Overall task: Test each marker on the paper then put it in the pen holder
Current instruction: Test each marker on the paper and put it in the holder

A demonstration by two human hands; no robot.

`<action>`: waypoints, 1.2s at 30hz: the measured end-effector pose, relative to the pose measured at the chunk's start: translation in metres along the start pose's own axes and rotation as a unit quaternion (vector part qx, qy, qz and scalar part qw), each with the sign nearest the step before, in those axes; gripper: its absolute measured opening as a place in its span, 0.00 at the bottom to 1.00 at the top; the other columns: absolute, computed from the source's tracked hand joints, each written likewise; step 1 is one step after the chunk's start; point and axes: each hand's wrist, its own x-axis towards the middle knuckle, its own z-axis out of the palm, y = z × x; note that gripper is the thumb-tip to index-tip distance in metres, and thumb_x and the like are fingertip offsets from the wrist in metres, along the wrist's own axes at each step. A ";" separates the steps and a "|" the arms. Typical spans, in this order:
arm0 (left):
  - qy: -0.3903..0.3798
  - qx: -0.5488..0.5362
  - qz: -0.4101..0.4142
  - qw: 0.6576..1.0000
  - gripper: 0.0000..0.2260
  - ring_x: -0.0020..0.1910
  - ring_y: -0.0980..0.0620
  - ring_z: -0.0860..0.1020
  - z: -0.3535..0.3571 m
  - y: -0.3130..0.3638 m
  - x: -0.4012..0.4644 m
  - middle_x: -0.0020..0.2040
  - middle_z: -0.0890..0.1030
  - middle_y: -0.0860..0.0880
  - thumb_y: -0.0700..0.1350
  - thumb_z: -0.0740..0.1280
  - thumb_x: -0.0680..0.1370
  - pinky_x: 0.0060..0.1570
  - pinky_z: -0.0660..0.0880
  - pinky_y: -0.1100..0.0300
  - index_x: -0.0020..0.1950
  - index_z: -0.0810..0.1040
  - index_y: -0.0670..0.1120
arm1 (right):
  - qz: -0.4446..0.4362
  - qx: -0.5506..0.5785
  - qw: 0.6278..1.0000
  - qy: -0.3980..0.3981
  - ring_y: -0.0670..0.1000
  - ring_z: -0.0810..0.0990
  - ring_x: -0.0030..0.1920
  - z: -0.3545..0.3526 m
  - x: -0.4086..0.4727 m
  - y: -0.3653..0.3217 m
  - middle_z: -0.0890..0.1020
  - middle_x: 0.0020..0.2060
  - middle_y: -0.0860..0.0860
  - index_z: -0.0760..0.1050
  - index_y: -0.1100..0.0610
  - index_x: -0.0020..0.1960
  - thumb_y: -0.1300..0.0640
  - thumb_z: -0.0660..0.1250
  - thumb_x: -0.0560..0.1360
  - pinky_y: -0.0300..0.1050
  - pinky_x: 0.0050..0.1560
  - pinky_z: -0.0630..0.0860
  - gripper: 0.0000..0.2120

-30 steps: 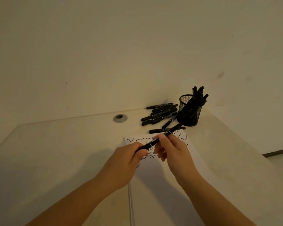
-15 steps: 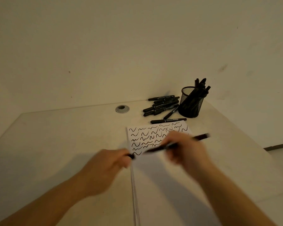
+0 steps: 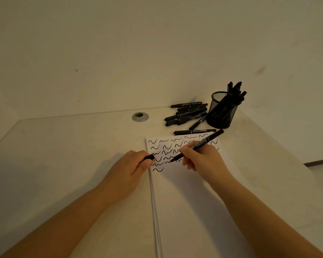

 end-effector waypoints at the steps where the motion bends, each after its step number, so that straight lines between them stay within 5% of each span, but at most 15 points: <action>1: -0.012 -0.005 -0.008 1.000 0.14 0.51 0.53 0.74 0.001 -0.002 0.000 0.47 0.80 0.52 0.51 0.53 0.79 0.52 0.70 0.55 0.54 0.76 0.50 | -0.012 -0.015 1.000 0.022 0.41 0.74 0.25 0.005 0.000 0.004 0.80 0.24 0.48 0.77 0.54 0.36 0.55 0.64 0.74 0.33 0.28 0.72 0.08; 5: -0.021 -0.043 -0.030 0.998 0.10 0.51 0.60 0.73 -0.002 -0.009 -0.001 0.47 0.79 0.63 0.51 0.54 0.79 0.52 0.69 0.65 0.46 0.73 0.61 | -0.038 -0.003 0.997 0.071 0.41 0.71 0.24 0.010 -0.002 0.020 0.76 0.22 0.48 0.74 0.52 0.33 0.58 0.63 0.73 0.32 0.28 0.69 0.10; 10: -0.014 -0.038 -0.022 0.999 0.17 0.50 0.65 0.72 -0.002 -0.012 0.001 0.44 0.75 0.75 0.54 0.52 0.77 0.48 0.65 0.75 0.51 0.78 0.51 | -0.083 -0.028 0.996 0.023 0.42 0.77 0.29 0.013 -0.004 0.020 0.80 0.27 0.47 0.73 0.50 0.38 0.61 0.64 0.72 0.38 0.32 0.74 0.07; 20: -0.019 -0.052 -0.041 0.998 0.11 0.50 0.65 0.75 -0.002 -0.015 0.000 0.44 0.77 0.73 0.51 0.55 0.80 0.48 0.68 0.72 0.49 0.77 0.54 | -0.101 -0.111 0.988 0.037 0.50 0.76 0.33 0.011 -0.002 0.023 0.80 0.30 0.53 0.71 0.50 0.37 0.56 0.64 0.73 0.45 0.33 0.73 0.06; 22: -0.021 -0.048 -0.047 0.998 0.10 0.50 0.66 0.75 -0.002 -0.015 -0.001 0.45 0.78 0.71 0.51 0.55 0.79 0.48 0.68 0.73 0.46 0.75 0.58 | -0.105 -0.110 0.986 0.069 0.45 0.76 0.33 0.008 -0.001 0.024 0.80 0.30 0.49 0.71 0.48 0.37 0.56 0.65 0.73 0.39 0.32 0.72 0.07; 24: -0.016 -0.042 -0.048 0.998 0.10 0.49 0.65 0.75 -0.001 -0.014 0.000 0.45 0.79 0.68 0.53 0.55 0.79 0.48 0.68 0.72 0.46 0.75 0.59 | -0.124 -0.071 0.985 0.096 0.41 0.78 0.35 0.007 -0.001 0.022 0.80 0.31 0.43 0.71 0.43 0.38 0.56 0.66 0.73 0.33 0.34 0.73 0.09; 26: -0.005 -0.028 -0.035 0.999 0.13 0.48 0.61 0.75 0.000 -0.013 0.000 0.44 0.80 0.61 0.58 0.54 0.77 0.49 0.70 0.66 0.48 0.77 0.56 | -0.129 -0.031 0.986 0.096 0.42 0.79 0.37 0.007 -0.002 0.020 0.81 0.34 0.39 0.73 0.42 0.40 0.58 0.67 0.73 0.40 0.37 0.75 0.11; 31: 0.015 -0.024 -0.008 1.000 0.19 0.42 0.52 0.76 0.001 -0.011 -0.001 0.41 0.78 0.51 0.61 0.52 0.74 0.44 0.73 0.51 0.46 0.75 0.51 | -0.083 0.023 0.993 0.083 0.41 0.78 0.32 0.009 -0.004 0.007 0.81 0.30 0.42 0.75 0.47 0.42 0.60 0.66 0.74 0.34 0.33 0.75 0.08; 33: 0.004 -0.031 -0.011 0.999 0.15 0.41 0.50 0.76 0.002 -0.011 -0.002 0.40 0.79 0.50 0.60 0.55 0.75 0.43 0.73 0.48 0.45 0.75 0.52 | -0.001 0.143 0.987 0.074 0.42 0.77 0.29 0.009 -0.004 -0.002 0.81 0.28 0.46 0.77 0.52 0.42 0.57 0.64 0.75 0.35 0.28 0.73 0.05; 36: -0.008 -0.035 -0.016 0.999 0.10 0.40 0.52 0.77 0.002 -0.011 -0.001 0.39 0.80 0.52 0.56 0.58 0.76 0.42 0.74 0.50 0.45 0.76 0.53 | 0.092 0.336 0.937 0.032 0.47 0.75 0.26 0.012 -0.008 -0.009 0.79 0.25 0.52 0.80 0.55 0.38 0.53 0.59 0.78 0.38 0.23 0.70 0.15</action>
